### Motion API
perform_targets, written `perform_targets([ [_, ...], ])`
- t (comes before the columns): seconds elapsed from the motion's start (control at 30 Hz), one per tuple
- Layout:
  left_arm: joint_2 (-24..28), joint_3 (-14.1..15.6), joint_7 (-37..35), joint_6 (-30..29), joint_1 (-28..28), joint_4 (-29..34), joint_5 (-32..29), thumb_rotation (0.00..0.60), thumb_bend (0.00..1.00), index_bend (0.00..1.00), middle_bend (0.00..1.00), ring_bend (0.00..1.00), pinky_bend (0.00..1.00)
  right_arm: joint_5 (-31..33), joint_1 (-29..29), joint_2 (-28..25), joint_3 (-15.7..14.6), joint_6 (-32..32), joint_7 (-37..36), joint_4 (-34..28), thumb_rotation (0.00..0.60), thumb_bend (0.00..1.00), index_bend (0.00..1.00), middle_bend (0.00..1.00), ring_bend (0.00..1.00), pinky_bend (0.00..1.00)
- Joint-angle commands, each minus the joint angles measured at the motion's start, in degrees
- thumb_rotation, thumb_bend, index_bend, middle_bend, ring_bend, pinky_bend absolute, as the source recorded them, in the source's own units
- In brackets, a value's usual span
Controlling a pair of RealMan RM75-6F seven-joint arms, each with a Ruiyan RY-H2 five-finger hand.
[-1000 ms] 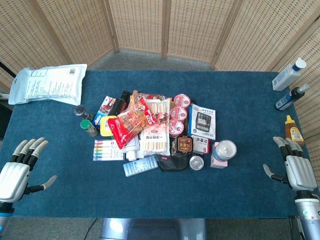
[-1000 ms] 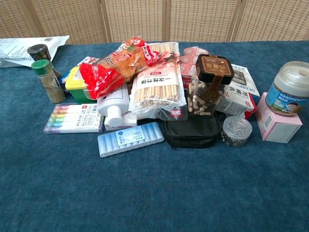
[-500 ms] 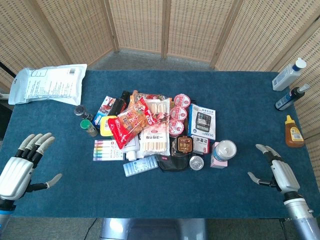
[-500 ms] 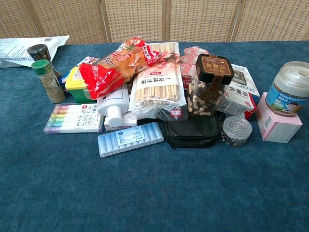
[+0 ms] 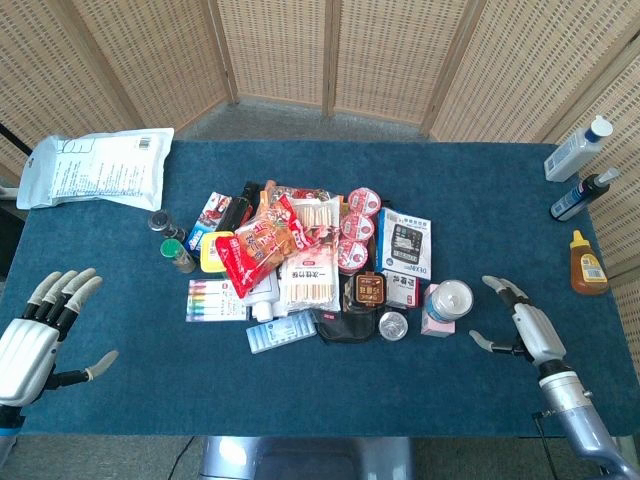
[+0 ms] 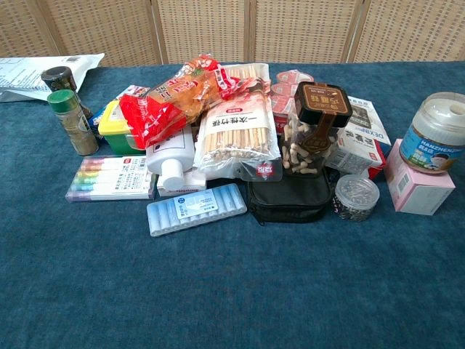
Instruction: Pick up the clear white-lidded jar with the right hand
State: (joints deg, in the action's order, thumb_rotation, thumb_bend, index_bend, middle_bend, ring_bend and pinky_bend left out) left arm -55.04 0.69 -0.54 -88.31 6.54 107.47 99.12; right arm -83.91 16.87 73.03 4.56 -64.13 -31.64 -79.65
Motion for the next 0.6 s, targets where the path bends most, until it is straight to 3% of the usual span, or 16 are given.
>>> perform_targets([
  [0.03, 0.1, 0.1, 0.2, -0.2, -0.2, 0.0, -0.1, 0.416, 0.28, 0.0, 0.05, 0.0, 0.0, 0.1, 0.8, 0.6, 0.3, 0.6, -0.7, 0.8, 0.473, 0.28, 0.0, 0.0, 0.0, 0.0],
  [0.6, 0.4, 0.0, 0.5, -0.8, -1.0, 0.1, -1.1, 0.413, 0.28, 0.0, 0.05, 0.0, 0.0, 0.0, 3.9, 1.0, -0.3, 4.3, -3.9, 1.7, 0.471, 0.29, 0.0, 0.0, 0.0, 0.0],
])
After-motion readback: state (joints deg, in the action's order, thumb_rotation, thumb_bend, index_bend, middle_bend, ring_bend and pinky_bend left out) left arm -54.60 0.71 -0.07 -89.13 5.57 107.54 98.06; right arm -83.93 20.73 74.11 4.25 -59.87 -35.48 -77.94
